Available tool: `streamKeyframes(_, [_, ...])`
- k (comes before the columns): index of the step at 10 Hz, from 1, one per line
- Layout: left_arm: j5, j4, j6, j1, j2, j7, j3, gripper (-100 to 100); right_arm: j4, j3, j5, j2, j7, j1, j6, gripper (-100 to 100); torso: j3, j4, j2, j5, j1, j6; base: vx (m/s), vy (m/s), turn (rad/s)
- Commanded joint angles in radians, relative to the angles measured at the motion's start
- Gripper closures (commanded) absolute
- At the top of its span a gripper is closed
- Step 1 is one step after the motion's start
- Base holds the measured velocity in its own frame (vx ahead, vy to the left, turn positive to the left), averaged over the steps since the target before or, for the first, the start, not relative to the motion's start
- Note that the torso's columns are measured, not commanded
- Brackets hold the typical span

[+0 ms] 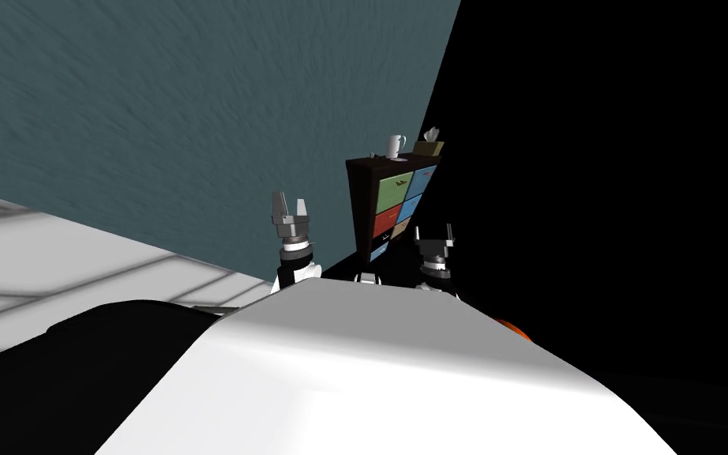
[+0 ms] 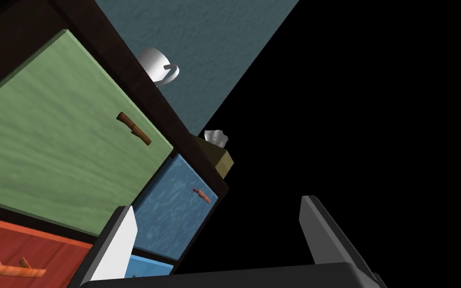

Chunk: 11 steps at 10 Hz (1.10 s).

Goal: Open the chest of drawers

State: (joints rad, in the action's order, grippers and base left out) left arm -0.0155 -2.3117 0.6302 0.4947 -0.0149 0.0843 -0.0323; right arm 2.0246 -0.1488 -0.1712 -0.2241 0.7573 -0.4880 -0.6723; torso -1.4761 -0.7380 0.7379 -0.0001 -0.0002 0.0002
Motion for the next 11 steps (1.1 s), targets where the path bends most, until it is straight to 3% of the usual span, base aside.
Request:
streamKeyframes(1, [0.000, 0.000, 0.000, 0.000, 0.000, 0.000, 0.000, 0, -0.024, -0.013, -0.011, -0.006, 0.078, -0.004, -0.009, -100, -0.001, 0.001, -0.002, 0.000, -0.001, -0.001, 0.065, -0.064, 0.101])
streamKeyframes(11, [0.000, 0.000, 0.000, 0.000, 0.000, 0.000, 0.000, 0, -0.108, -0.059, -0.058, -0.018, 0.342, -0.012, -0.029, -100, 0.000, 0.000, -0.001, 0.000, -0.001, 0.000, 0.048, -0.053, 0.118])
